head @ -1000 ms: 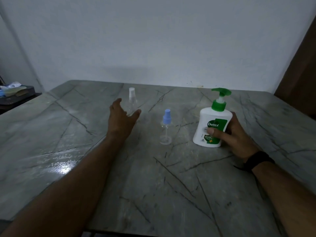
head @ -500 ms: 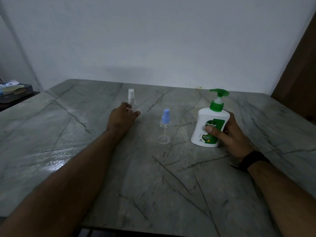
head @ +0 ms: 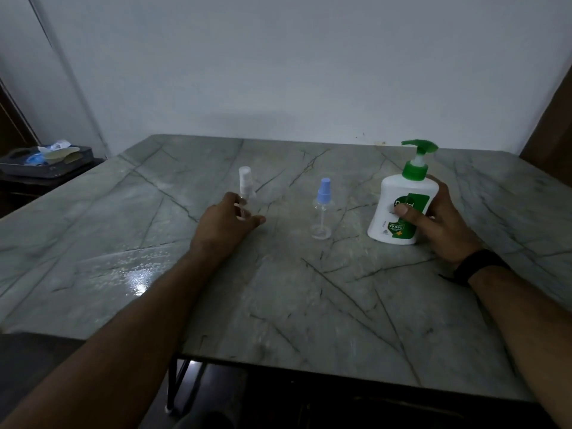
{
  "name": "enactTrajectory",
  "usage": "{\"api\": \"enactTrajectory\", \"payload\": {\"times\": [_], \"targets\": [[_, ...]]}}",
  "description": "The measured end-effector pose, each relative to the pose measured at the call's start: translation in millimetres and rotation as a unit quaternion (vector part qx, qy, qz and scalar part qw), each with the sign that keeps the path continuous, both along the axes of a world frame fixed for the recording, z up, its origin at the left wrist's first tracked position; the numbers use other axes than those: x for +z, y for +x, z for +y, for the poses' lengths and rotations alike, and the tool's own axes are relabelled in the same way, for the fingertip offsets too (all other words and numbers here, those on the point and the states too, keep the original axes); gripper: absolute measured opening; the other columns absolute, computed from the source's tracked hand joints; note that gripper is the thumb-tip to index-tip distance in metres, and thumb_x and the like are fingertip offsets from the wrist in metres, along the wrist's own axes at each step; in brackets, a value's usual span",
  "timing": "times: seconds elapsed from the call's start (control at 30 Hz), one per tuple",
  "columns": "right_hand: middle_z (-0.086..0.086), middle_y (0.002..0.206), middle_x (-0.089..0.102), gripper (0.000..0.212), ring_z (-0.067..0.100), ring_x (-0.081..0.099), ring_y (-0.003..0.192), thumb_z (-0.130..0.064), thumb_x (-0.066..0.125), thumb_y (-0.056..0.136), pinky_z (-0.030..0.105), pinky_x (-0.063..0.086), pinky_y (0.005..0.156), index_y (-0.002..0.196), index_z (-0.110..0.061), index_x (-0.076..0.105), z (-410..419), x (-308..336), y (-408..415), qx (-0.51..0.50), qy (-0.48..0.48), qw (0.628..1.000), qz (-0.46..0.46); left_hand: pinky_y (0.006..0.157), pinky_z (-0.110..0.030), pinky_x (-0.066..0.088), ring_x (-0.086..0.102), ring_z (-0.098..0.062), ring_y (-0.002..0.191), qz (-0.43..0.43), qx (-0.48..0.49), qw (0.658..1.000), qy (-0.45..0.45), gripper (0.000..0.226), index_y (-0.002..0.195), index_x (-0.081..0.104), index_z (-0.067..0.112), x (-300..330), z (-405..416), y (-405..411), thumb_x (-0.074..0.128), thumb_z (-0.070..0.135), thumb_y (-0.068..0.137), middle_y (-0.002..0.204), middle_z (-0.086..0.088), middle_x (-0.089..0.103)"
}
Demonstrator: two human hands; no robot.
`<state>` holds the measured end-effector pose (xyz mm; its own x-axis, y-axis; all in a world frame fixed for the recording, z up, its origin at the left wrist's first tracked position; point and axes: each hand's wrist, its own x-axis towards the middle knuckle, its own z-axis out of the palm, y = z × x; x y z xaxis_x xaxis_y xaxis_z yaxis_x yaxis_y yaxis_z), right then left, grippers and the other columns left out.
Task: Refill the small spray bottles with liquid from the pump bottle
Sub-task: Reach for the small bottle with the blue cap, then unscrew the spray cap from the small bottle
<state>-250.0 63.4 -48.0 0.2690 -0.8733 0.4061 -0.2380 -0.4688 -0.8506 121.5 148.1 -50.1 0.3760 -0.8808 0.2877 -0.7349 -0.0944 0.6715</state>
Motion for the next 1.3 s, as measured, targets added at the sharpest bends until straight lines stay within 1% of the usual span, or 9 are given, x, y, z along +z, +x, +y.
{"api": "enactTrajectory", "payload": {"times": [0.3, 0.37, 0.5, 0.6, 0.7, 0.83, 0.93, 1.13, 1.3], "targets": [[-0.004, 0.142, 0.047, 0.086, 0.021, 0.048, 0.131, -0.064, 0.063, 0.076, 0.052, 0.038, 0.113, 0.148, -0.031, 0.029, 6, -1, 0, -0.053, 0.003, 0.998, -0.031, 0.094, -0.034, 0.044, 0.051, -0.02, 0.119, 0.044, 0.027, 0.996, -0.079, 0.1, 0.14, 0.031, 0.024, 5, 14, -9, 0.076, 0.067, 0.062, 0.137, -0.003, 0.049], [0.002, 0.142, 0.044, 0.085, 0.021, 0.045, 0.132, -0.066, 0.059, 0.076, 0.05, 0.036, 0.114, 0.147, -0.031, 0.027, 5, 1, -2, -0.08, 0.003, 0.995, -0.055, 0.094, -0.036, 0.048, 0.049, -0.016, 0.113, 0.062, 0.063, 0.982, -0.169, 0.087, 0.135, 0.037, 0.021, 12, 22, -11, 0.067, 0.07, 0.07, 0.13, -0.002, 0.046], [0.003, 0.133, 0.043, 0.074, 0.022, 0.044, 0.126, -0.06, 0.056, 0.085, 0.051, 0.037, 0.11, 0.136, -0.01, 0.041, 11, 16, -7, -0.211, -0.123, 0.965, -0.094, 0.06, -0.022, 0.05, 0.055, -0.013, 0.076, 0.034, -0.007, 0.958, -0.284, 0.045, 0.118, 0.045, 0.023, 30, 36, -36, 0.057, 0.054, 0.088, 0.112, 0.0, 0.051], [-0.009, 0.12, 0.044, 0.037, 0.031, 0.049, 0.115, -0.035, 0.065, 0.093, 0.055, 0.045, 0.095, 0.12, -0.015, 0.049, 23, 42, 1, -0.237, -0.285, 0.926, -0.076, 0.054, -0.017, 0.049, 0.057, -0.012, 0.068, 0.011, -0.103, 0.967, -0.234, 0.035, 0.119, 0.05, 0.023, 34, 30, -69, 0.06, 0.04, 0.09, 0.116, 0.002, 0.057], [-0.01, 0.102, 0.052, 0.016, 0.025, 0.055, 0.094, -0.02, 0.066, 0.092, 0.042, 0.048, 0.078, 0.1, -0.014, 0.054, 52, 60, 33, -0.121, -0.378, 0.918, -0.028, 0.076, -0.03, 0.055, 0.063, -0.014, 0.092, 0.042, -0.155, 0.984, -0.077, 0.063, 0.14, 0.038, 0.025, 33, 7, -92, 0.063, 0.047, 0.087, 0.138, 0.004, 0.047], [0.001, 0.098, 0.056, 0.02, 0.013, 0.053, 0.084, -0.021, 0.071, 0.088, 0.023, 0.045, 0.071, 0.099, -0.014, 0.056, 81, 50, 83, -0.042, -0.274, 0.959, 0.066, 0.084, -0.039, 0.053, 0.064, -0.017, 0.098, 0.049, -0.202, 0.978, 0.022, 0.056, 0.14, 0.04, 0.029, 27, -15, -102, 0.056, 0.051, 0.091, 0.134, 0.003, 0.054], [0.002, 0.11, 0.053, 0.037, 0.014, 0.053, 0.098, -0.02, 0.074, 0.085, 0.034, 0.05, 0.085, 0.112, -0.014, 0.051, 75, 33, 106, -0.051, -0.159, 0.979, 0.117, 0.072, -0.031, 0.052, 0.065, -0.007, 0.081, 0.046, -0.21, 0.976, -0.014, 0.033, 0.123, 0.054, 0.034, 23, -24, -101, 0.052, 0.049, 0.094, 0.12, 0.008, 0.061], [0.011, 0.147, 0.037, 0.074, 0.026, 0.042, 0.135, -0.018, 0.07, 0.087, 0.04, 0.037, 0.112, 0.148, -0.012, 0.029, 36, 13, 139, -0.08, -0.04, 0.981, 0.175, 0.08, -0.038, 0.056, 0.066, -0.019, 0.093, 0.085, -0.151, 0.982, -0.071, 0.05, 0.139, 0.042, 0.03, 14, -42, -100, 0.054, 0.048, 0.093, 0.123, 0.003, 0.058], [0.002, 0.128, 0.062, 0.047, 0.021, 0.057, 0.118, -0.019, 0.067, 0.09, 0.029, 0.044, 0.098, 0.134, -0.017, 0.05, 16, 4, 146, -0.036, -0.057, 0.984, 0.163, 0.071, -0.013, 0.044, 0.061, 0.005, 0.091, 0.088, -0.14, 0.981, -0.101, 0.041, 0.131, 0.051, 0.035, 10, -48, -99, 0.054, 0.049, 0.093, 0.107, 0.02, 0.058]]}}
